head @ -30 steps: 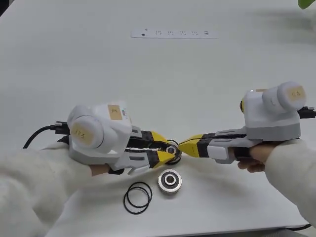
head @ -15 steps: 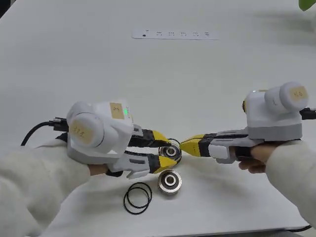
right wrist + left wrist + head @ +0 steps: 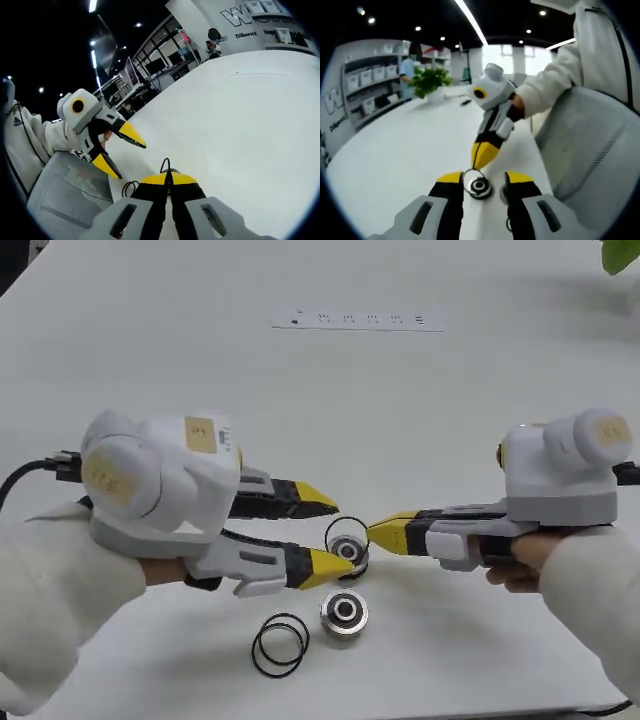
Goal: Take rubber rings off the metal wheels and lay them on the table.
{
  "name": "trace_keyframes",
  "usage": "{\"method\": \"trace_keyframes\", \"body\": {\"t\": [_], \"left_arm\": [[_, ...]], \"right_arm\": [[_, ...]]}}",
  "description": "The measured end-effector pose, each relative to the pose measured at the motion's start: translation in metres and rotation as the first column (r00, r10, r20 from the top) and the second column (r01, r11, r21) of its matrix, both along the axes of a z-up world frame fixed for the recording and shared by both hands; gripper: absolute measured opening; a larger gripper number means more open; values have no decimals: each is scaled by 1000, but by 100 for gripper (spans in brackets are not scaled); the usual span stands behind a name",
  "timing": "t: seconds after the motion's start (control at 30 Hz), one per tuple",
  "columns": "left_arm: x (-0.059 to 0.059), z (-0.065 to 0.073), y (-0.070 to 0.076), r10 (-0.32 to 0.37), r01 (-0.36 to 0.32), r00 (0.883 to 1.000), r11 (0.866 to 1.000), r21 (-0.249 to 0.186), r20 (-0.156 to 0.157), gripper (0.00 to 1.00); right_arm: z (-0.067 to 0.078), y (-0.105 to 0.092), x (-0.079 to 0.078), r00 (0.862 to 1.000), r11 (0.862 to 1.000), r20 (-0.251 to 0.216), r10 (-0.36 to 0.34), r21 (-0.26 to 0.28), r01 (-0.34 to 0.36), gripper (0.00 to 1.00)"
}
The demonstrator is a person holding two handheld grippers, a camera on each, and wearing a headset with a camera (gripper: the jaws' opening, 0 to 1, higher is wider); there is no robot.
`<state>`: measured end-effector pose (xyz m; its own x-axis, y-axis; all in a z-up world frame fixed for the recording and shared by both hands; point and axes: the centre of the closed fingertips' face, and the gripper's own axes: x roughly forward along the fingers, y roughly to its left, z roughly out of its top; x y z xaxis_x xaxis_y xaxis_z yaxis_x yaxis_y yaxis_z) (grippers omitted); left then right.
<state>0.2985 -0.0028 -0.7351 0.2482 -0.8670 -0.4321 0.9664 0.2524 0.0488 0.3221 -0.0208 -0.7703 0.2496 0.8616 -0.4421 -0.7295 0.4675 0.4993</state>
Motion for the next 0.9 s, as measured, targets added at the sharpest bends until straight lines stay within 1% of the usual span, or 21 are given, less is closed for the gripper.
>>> {"method": "trace_keyframes", "body": {"t": [0.03, 0.17, 0.2, 0.27, 0.33, 0.4, 0.47, 0.57, 0.63, 0.7, 0.73, 0.9], "left_arm": [[0, 3, 3, 8, -8, 1000, 1000, 6, 10, 34], [0, 13, 14, 39, -39, 999, 999, -7, 15, 37], [0, 16, 18, 50, -50, 999, 999, -12, 17, 38], [-3, 20, 23, 62, -62, 998, 998, -9, 14, 40], [-5, 24, 30, 80, -80, 997, 997, -10, 23, 43], [-6, 29, 35, 97, -96, 995, 995, -16, 24, 45], [-9, 38, 40, 117, -116, 993, 993, -32, 19, 47], [-18, 49, 50, 128, -127, 991, 991, -40, 29, 48], [-21, 52, 57, 139, -138, 989, 990, -28, 42, 50], [-23, 54, 64, 151, -150, 987, 988, -21, 48, 54], [-24, 55, 68, 168, -167, 985, 986, -21, 48, 55], [-31, 60, 82, 195, -194, 980, 981, -27, 49, 59]], "right_arm": [[1, 0, 0, 1000, 1000, 1, -1, 1, 1, 0], [5, 2, -1, 1000, 1000, 7, 0, 6, 0, 0], [7, 3, -2, 1000, 1000, 9, -1, 9, 0, 0], [10, 4, -2, 1000, 1000, 12, -1, 16, 1, 0], [12, 6, -3, 1000, 1000, 15, 1, 20, -1, 0], [13, 7, -4, 1000, 1000, 20, 2, 18, -3, 0], [15, 8, -5, 1000, 1000, 23, 6, 18, -6, 0], [18, 10, -7, 1000, 1000, 26, 9, 24, -10, 0], [20, 12, -8, 1000, 1000, 28, 12, 26, -13, 0], [21, 14, -9, 999, 999, 28, 17, 28, -17, 0], [22, 15, -10, 999, 999, 28, 21, 29, -22, 0], [26, 23, -16, 998, 998, 34, 45, 34, -47, 0]]}}
